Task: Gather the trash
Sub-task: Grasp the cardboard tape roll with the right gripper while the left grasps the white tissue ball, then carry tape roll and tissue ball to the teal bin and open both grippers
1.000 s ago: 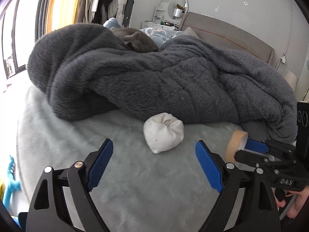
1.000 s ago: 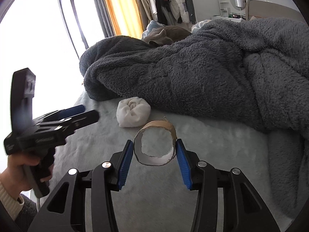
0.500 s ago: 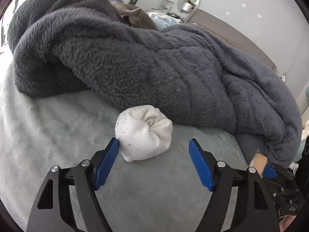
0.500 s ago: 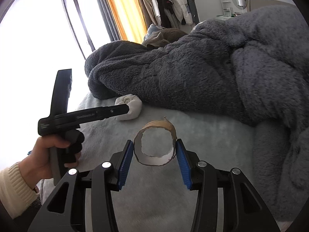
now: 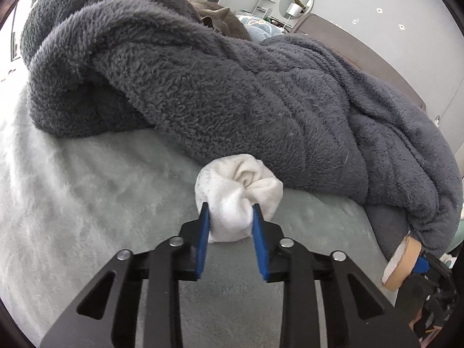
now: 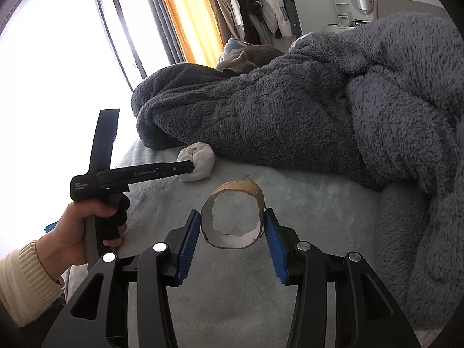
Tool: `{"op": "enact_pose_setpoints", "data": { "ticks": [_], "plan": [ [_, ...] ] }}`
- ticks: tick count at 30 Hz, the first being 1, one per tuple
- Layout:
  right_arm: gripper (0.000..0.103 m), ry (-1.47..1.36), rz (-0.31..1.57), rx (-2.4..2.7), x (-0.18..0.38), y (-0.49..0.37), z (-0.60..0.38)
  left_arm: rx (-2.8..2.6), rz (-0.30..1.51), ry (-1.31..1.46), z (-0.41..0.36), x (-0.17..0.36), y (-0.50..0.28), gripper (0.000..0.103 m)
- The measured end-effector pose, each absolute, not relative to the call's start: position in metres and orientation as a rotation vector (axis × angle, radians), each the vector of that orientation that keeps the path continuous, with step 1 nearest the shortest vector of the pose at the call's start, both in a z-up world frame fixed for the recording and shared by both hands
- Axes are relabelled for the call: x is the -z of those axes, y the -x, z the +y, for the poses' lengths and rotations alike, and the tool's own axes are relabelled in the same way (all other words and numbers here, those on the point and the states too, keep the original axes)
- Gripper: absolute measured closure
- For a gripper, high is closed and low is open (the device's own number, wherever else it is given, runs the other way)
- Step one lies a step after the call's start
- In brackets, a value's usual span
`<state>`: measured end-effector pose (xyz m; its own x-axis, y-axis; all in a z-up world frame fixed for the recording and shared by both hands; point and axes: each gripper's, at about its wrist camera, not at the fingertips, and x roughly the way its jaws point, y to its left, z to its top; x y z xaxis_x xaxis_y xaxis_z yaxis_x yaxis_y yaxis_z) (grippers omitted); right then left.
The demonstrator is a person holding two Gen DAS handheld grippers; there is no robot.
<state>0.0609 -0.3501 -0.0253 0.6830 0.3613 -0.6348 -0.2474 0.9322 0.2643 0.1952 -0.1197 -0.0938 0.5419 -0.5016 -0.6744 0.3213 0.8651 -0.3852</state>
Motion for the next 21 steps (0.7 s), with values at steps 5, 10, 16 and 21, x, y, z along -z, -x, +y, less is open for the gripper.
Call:
{"op": "enact_pose_setpoints", "data": {
  "ticks": [5,10,16,21],
  "plan": [
    [0.057,-0.157,0.736,-0.353,0.020,-0.064,-0.342,0.494,0.848,0.162,-0.114,0.084,-0.189,0.078],
    [0.057,-0.158,0.725,-0.374,0.014,-0.066,-0.331,0.496,0.837,0.091,-0.110,0.075,-0.181,0.079],
    [0.057,-0.166,0.741,-0.399,0.015,-0.076,-0.314,0.501,0.835,0.046,-0.099,0.066,-0.167,0.079],
    [0.057,-0.157,0.747,-0.419,0.014,-0.081,-0.293,0.485,0.810,0.010,-0.085,0.053,-0.155,0.079]
  ]
}}
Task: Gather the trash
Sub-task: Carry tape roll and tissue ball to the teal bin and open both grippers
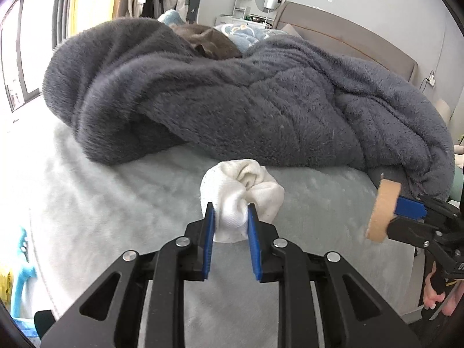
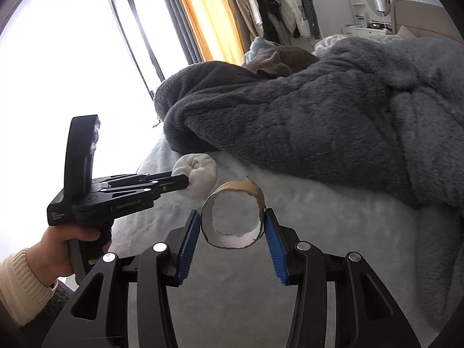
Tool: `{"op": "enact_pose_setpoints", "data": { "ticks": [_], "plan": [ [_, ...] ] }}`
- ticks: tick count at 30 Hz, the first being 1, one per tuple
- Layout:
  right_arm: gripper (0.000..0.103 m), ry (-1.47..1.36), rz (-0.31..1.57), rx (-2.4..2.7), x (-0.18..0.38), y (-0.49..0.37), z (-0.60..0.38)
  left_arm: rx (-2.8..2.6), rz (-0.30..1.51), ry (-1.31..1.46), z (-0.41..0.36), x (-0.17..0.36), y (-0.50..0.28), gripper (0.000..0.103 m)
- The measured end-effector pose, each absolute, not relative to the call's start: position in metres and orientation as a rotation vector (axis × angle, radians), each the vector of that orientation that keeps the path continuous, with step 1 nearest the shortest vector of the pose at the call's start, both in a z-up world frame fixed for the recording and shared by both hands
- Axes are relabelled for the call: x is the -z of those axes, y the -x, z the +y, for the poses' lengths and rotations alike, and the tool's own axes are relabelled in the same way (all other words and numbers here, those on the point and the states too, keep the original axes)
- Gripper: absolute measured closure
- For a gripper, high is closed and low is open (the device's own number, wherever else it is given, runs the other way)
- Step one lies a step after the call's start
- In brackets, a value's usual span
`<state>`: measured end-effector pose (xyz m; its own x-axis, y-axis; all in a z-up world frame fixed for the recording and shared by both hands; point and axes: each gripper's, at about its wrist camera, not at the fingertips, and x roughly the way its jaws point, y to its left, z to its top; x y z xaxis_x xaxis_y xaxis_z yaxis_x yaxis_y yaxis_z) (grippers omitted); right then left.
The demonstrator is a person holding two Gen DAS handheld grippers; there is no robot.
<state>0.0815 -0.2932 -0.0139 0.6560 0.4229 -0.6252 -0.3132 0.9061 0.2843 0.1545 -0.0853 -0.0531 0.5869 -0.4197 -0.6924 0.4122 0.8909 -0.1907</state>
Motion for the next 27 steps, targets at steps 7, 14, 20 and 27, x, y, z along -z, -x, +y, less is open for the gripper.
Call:
{"op": "enact_pose_setpoints", "data": {
  "ticks": [7,14,20,27],
  "plan": [
    [0.057,-0.144,0.754,-0.449,0.013,-0.090,-0.262,0.431,0.776,0.019,-0.054,0.037,-0.142,0.080],
    [0.057,-0.127,0.756,-0.499,0.009,-0.096,-0.221,0.389,0.780,0.007,-0.025,0.032,-0.125,0.080],
    [0.057,-0.105,0.763,-0.545,0.007,-0.102,-0.181,0.344,0.781,-0.003,0.007,0.032,-0.112,0.080],
    [0.057,-0.086,0.766,-0.611,0.006,-0.108,-0.129,0.280,0.764,-0.009,0.049,0.029,-0.099,0.080]
  ]
}}
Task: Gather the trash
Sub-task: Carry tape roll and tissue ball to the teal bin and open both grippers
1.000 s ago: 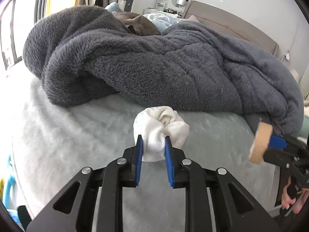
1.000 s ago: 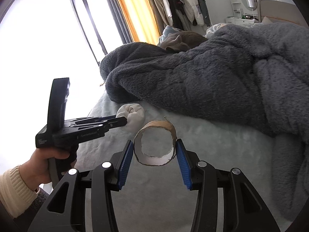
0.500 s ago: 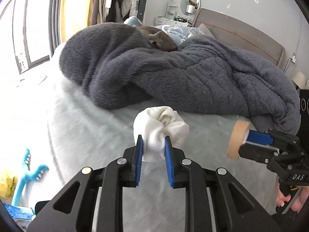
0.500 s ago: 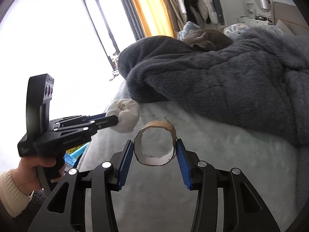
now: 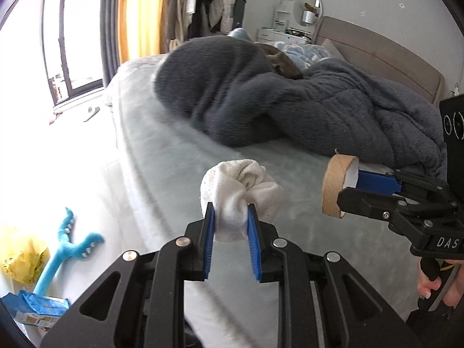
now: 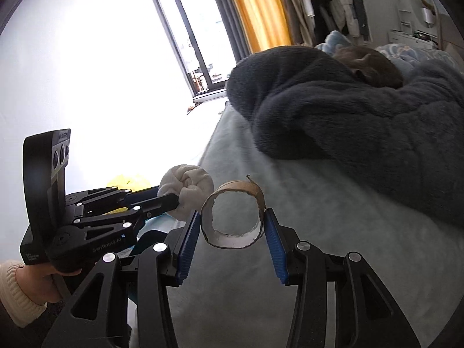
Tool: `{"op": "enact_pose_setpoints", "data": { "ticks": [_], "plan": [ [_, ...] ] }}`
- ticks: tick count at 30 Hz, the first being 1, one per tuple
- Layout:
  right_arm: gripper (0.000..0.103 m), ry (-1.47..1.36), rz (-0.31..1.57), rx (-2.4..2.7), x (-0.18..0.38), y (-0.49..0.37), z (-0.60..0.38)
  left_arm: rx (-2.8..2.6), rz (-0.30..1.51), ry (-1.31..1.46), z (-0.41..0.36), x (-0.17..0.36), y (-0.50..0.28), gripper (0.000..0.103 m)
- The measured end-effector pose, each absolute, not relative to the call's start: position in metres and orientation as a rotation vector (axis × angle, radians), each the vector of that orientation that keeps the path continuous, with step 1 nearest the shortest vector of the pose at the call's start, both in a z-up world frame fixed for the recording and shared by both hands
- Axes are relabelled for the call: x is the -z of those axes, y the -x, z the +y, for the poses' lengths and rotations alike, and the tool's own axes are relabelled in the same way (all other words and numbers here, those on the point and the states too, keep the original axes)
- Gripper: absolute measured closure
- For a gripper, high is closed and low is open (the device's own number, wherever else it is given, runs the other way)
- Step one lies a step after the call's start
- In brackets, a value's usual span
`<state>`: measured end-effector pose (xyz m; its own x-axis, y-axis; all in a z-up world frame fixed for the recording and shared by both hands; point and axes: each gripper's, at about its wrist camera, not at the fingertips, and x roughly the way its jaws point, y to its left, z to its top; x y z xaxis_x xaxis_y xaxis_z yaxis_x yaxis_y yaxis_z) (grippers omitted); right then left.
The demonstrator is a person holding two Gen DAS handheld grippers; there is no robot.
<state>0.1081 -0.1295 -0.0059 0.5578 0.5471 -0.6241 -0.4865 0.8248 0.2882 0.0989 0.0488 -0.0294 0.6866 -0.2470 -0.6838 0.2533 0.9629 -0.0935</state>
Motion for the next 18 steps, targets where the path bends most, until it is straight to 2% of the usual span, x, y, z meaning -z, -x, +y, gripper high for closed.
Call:
{"op": "enact_pose_setpoints", "data": {
  "ticks": [9,18],
  "plan": [
    [0.057,-0.056,0.783,-0.689,0.011,-0.111,-0.066,0.194,0.790,0.023,0.114,0.037,-0.085,0.080],
    [0.057,-0.029,0.808,-0.777,0.019,-0.108,-0.003,0.157,0.897,0.106,0.171,0.061,-0.077,0.080]
  ]
}}
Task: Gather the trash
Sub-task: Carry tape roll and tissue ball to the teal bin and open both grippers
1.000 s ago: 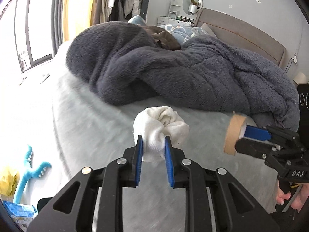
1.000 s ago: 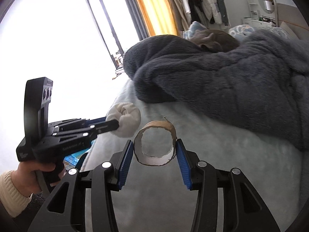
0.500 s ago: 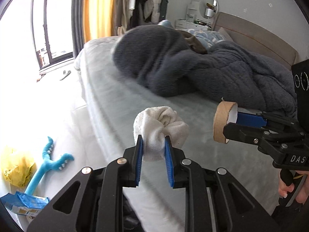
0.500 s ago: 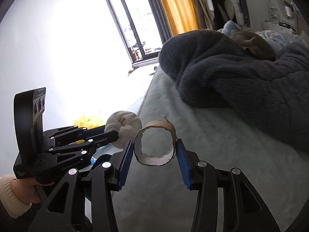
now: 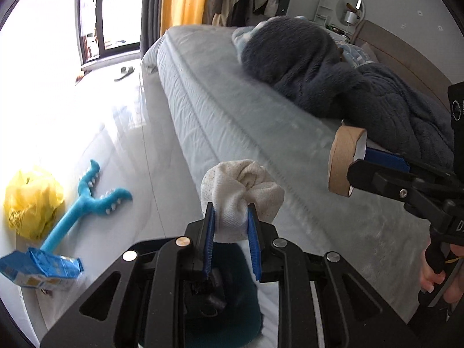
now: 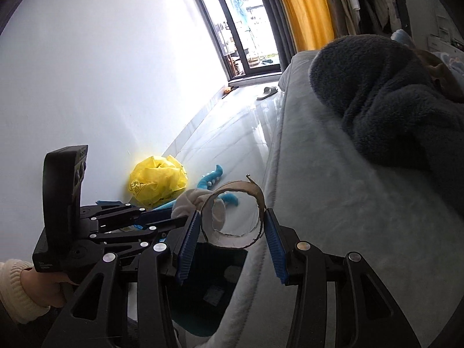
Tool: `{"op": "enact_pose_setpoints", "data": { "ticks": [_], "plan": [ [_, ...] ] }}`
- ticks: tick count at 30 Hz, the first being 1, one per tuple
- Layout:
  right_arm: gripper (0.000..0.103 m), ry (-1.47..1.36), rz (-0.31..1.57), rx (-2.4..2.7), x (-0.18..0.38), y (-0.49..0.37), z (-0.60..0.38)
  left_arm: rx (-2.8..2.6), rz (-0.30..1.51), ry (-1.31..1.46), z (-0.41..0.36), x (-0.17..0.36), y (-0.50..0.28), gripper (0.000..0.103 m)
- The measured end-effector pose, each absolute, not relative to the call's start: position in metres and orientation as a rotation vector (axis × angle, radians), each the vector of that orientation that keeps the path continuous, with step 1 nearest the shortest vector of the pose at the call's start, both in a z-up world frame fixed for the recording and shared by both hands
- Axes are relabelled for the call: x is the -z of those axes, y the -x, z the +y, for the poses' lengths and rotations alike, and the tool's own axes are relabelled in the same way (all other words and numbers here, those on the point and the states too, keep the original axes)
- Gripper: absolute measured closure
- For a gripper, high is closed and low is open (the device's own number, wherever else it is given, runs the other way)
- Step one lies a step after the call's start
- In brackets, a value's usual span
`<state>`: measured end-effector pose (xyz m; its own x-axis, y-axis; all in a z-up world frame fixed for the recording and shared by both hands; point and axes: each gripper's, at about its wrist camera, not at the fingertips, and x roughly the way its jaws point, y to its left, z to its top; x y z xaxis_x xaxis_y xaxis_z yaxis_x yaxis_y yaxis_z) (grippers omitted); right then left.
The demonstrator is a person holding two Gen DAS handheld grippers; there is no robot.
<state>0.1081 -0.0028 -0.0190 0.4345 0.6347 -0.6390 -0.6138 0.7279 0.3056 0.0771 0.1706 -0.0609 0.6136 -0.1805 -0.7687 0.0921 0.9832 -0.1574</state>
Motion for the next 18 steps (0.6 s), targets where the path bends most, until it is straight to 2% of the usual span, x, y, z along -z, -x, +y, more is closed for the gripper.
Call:
{"op": "enact_pose_setpoints", "data": {
  "ticks": [8,18],
  "plan": [
    [0.057,-0.010,0.844,-0.820,0.028,-0.104,0.042,0.110,1.022,0.142,0.210,0.101,-0.069,0.080],
    [0.057,0.050,0.977,-0.806,0.064,-0.104,0.086,0.099,1.250,0.223,0.246,0.164,-0.057,0.078]
  ]
}}
